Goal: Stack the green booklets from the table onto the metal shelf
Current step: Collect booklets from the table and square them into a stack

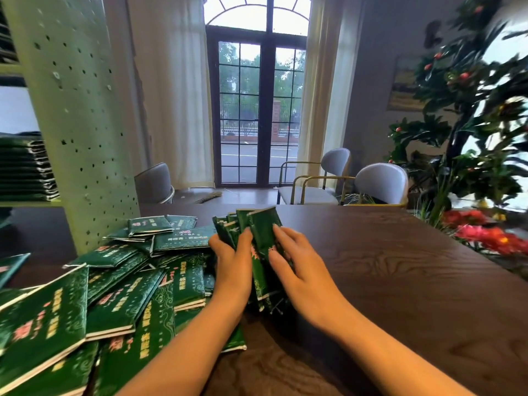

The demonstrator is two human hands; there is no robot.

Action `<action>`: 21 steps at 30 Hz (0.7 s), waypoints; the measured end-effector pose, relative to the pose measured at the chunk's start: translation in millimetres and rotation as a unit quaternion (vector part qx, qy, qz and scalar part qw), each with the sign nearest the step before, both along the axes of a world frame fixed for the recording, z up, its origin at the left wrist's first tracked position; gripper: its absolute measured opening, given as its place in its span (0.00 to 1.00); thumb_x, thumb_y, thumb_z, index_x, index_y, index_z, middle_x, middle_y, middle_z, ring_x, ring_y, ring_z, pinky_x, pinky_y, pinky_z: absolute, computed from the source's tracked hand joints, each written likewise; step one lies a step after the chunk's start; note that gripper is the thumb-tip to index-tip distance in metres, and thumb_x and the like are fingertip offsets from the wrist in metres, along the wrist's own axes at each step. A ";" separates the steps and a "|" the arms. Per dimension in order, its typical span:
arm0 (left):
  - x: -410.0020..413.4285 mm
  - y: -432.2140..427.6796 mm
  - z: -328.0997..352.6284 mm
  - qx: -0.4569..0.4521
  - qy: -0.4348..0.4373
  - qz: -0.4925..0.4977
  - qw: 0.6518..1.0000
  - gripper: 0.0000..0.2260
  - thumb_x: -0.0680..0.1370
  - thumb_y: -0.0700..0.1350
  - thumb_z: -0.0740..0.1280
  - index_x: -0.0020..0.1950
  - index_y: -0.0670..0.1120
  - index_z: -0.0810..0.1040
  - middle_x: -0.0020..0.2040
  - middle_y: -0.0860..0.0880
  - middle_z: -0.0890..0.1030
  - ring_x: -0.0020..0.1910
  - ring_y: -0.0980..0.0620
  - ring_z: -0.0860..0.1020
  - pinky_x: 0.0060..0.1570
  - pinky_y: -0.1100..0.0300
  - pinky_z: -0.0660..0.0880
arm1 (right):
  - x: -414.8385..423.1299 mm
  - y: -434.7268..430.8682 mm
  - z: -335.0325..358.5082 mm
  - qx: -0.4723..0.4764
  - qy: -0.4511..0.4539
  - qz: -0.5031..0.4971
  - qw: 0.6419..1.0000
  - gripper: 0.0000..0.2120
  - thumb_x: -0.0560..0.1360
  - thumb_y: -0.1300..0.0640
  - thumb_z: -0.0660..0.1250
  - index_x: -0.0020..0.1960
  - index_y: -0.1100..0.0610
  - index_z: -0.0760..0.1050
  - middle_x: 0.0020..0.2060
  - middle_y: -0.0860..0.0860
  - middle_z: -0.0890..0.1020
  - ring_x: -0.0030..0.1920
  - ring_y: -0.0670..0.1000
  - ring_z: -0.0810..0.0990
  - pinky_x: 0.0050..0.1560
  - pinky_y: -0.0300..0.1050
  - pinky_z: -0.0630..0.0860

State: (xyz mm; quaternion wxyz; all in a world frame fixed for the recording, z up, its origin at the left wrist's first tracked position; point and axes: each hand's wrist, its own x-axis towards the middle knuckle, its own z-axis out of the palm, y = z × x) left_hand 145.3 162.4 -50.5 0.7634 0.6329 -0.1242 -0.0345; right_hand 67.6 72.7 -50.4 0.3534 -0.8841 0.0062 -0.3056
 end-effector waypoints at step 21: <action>-26.2 14.8 30.3 0.072 -0.131 -0.227 0.962 0.30 0.62 0.50 0.69 0.61 0.46 0.65 0.50 0.48 0.78 0.45 0.55 0.80 0.43 0.62 0.77 | -13.6 -9.2 34.2 0.433 -0.028 0.117 0.893 0.22 0.70 0.47 0.65 0.60 0.56 0.73 0.49 0.56 0.84 0.46 0.52 0.84 0.45 0.47 0.81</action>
